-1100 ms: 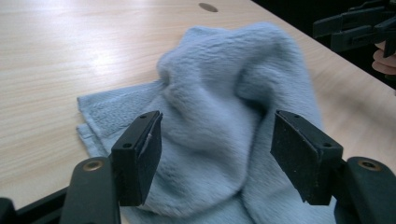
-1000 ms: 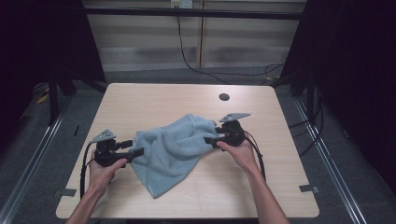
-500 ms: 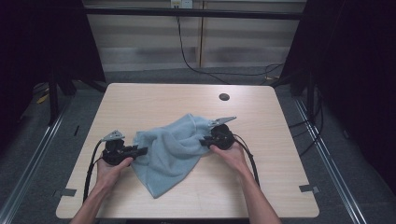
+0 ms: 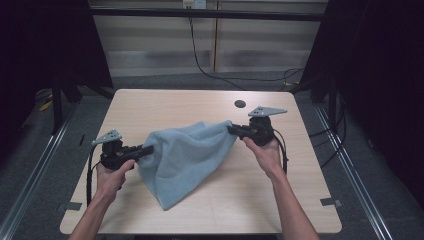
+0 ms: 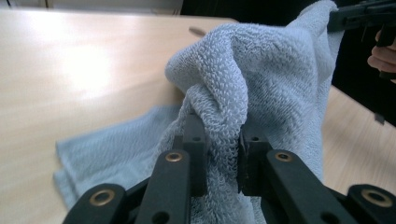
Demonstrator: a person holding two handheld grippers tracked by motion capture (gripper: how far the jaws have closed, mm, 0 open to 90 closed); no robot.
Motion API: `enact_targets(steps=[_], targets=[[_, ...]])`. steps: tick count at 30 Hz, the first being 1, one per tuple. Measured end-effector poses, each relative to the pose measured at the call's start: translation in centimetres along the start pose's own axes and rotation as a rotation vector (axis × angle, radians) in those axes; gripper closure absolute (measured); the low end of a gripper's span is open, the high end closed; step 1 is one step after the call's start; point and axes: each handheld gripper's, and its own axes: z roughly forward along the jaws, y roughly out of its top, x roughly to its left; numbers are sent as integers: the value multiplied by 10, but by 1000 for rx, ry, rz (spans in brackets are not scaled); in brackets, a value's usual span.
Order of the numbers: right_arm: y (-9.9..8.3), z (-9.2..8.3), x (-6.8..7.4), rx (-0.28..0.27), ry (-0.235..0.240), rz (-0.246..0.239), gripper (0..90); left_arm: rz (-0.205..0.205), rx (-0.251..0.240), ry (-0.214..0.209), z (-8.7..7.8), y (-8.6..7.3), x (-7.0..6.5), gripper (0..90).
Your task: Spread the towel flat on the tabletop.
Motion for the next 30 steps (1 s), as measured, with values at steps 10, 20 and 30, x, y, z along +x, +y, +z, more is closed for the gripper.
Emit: enact_targets(steps=[10, 20, 30], targets=[[46, -41, -9, -96, -84, -35, 859, 72, -105, 16, -8, 64, -26, 774], [92, -76, -8, -248, -117, -56, 859, 178, -119, -9, -8, 80, -48, 766], [15, -52, 24, -104, -34, -81, 857, 150, 20, -48, 13, 5, -50, 759]])
